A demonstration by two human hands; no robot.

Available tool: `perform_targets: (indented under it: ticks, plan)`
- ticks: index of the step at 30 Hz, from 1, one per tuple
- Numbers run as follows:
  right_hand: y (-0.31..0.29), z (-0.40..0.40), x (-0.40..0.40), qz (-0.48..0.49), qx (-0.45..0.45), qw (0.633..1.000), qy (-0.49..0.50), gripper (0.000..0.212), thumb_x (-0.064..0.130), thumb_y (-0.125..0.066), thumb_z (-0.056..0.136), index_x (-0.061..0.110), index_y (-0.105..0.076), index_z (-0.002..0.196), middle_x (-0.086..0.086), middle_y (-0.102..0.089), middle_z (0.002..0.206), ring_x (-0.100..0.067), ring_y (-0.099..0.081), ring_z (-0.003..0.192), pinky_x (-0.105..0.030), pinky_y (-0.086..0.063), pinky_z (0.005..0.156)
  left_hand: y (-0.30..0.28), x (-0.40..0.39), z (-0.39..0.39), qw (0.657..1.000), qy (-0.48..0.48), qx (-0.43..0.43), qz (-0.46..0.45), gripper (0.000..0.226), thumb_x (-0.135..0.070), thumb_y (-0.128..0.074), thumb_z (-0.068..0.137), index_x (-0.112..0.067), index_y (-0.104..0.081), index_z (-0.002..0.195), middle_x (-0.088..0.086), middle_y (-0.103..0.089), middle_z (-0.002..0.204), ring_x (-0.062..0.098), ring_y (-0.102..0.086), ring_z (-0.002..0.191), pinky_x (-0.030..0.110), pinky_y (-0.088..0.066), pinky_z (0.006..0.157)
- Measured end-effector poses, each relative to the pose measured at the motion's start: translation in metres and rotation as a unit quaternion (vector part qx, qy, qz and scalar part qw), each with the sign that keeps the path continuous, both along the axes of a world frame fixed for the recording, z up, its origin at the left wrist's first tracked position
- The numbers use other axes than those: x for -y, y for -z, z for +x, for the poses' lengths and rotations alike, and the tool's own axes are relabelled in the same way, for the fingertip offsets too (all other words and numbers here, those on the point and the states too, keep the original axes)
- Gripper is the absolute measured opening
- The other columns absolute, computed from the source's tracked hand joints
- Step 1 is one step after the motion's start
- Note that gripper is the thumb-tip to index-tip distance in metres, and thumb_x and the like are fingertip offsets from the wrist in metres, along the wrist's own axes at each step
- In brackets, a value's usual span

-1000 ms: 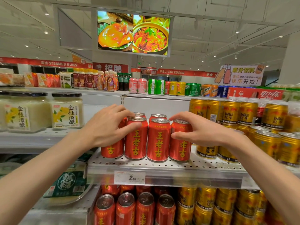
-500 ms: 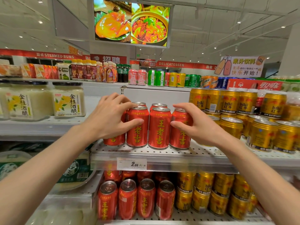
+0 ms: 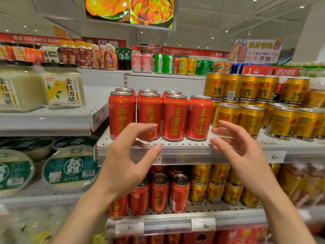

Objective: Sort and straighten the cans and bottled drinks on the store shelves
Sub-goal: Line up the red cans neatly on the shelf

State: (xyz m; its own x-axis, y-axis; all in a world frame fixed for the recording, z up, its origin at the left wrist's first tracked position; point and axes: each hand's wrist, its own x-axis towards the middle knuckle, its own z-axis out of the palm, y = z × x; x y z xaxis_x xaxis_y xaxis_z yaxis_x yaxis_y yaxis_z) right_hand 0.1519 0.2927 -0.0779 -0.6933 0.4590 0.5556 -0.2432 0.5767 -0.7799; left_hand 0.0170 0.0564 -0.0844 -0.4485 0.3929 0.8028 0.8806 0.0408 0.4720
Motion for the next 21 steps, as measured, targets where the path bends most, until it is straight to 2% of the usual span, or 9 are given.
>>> perform_targets:
  ticks: [4, 8, 10, 17, 21]
  plan:
    - [0.033, 0.017, 0.006, -0.069, 0.005, 0.998, -0.004, 0.034, 0.026, -0.067, 0.092, 0.028, -0.063, 0.125, 0.000, -0.075, 0.098, -0.017, -0.073, 0.086, -0.025, -0.059, 0.077, 0.043, -0.008, 0.014, 0.990, 0.017, 0.137, 0.017, 0.031, -0.031, -0.068, 0.088, -0.032, -0.065, 0.119, -0.014, -0.071, 0.108, 0.011, -0.068, 0.103, 0.018, -0.051, 0.085]
    - [0.072, 0.028, -0.012, -0.069, 0.056, 0.996, 0.012, 0.025, 0.026, -0.067, 0.093, 0.031, -0.066, 0.117, -0.001, -0.076, 0.090, -0.017, -0.071, 0.082, -0.034, -0.059, 0.079, 0.078, -0.025, 0.032, 0.968, 0.022, 0.248, 0.036, 0.025, -0.026, -0.070, 0.090, -0.037, -0.067, 0.112, -0.009, -0.073, 0.102, 0.013, -0.069, 0.098, 0.017, -0.052, 0.082]
    - [0.085, 0.035, -0.026, -0.075, 0.069, 0.995, 0.016, 0.021, 0.025, -0.067, 0.093, 0.032, -0.068, 0.114, -0.001, -0.075, 0.088, -0.014, -0.071, 0.081, -0.034, -0.059, 0.080, 0.090, -0.038, 0.046, 0.960, 0.007, 0.279, 0.031, 0.025, -0.022, -0.071, 0.092, -0.036, -0.067, 0.113, -0.010, -0.073, 0.102, 0.013, -0.068, 0.098, 0.020, -0.053, 0.084]
    - [0.092, 0.066, -0.101, -0.076, 0.089, 0.993, -0.003, 0.019, 0.027, -0.067, 0.094, 0.037, -0.068, 0.110, 0.001, -0.075, 0.090, -0.011, -0.070, 0.085, -0.029, -0.058, 0.079, 0.094, -0.115, 0.085, 0.954, -0.018, 0.296, 0.032, 0.025, -0.021, -0.069, 0.091, -0.032, -0.067, 0.113, -0.010, -0.075, 0.100, 0.009, -0.069, 0.094, 0.019, -0.053, 0.084]
    - [0.087, 0.089, -0.150, -0.071, 0.106, 0.992, -0.015, 0.018, 0.031, -0.067, 0.093, 0.038, -0.069, 0.109, 0.005, -0.075, 0.092, -0.011, -0.070, 0.089, -0.028, -0.057, 0.080, 0.084, -0.163, 0.109, 0.956, -0.021, 0.290, 0.042, 0.025, -0.015, -0.068, 0.092, -0.028, -0.068, 0.113, -0.007, -0.074, 0.099, 0.010, -0.069, 0.094, 0.012, -0.050, 0.081]
